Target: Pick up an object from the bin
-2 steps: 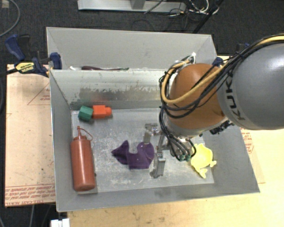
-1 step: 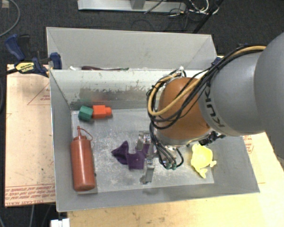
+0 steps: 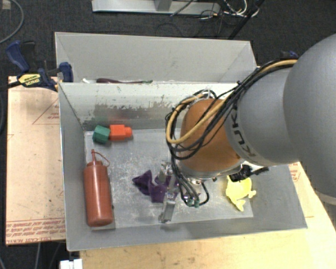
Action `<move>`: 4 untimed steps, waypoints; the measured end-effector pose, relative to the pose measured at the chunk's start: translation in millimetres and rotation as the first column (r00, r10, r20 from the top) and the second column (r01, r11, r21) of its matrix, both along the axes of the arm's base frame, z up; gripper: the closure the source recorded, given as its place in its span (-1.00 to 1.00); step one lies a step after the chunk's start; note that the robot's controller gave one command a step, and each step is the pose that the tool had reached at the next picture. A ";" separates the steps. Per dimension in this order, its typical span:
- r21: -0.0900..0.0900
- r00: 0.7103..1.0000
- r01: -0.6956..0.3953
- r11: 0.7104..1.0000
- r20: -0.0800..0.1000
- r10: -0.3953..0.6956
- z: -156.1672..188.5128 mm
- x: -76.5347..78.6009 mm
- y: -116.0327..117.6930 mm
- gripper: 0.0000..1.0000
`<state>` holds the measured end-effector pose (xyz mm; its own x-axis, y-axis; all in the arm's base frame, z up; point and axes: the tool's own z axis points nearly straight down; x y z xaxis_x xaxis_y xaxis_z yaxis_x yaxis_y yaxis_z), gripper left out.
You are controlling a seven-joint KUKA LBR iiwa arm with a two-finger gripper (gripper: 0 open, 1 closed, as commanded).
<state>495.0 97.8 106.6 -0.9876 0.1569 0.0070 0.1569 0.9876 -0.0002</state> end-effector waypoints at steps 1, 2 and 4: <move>0.002 1.000 -0.010 1.000 0.012 0.010 21.5 0.1 4.3 -1.00; 0.001 0.996 0.087 0.996 0.004 -0.087 -21.4 3.7 8.0 -1.00; 0.003 0.999 0.052 0.999 0.011 -0.052 -36.9 -6.4 12.8 1.00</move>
Offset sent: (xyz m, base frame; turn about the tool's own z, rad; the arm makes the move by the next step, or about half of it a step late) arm 0.0042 0.0089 -0.0366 0.1230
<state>488.6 110.5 69.7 -0.9781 0.2079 -0.0036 0.2079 0.9781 0.0045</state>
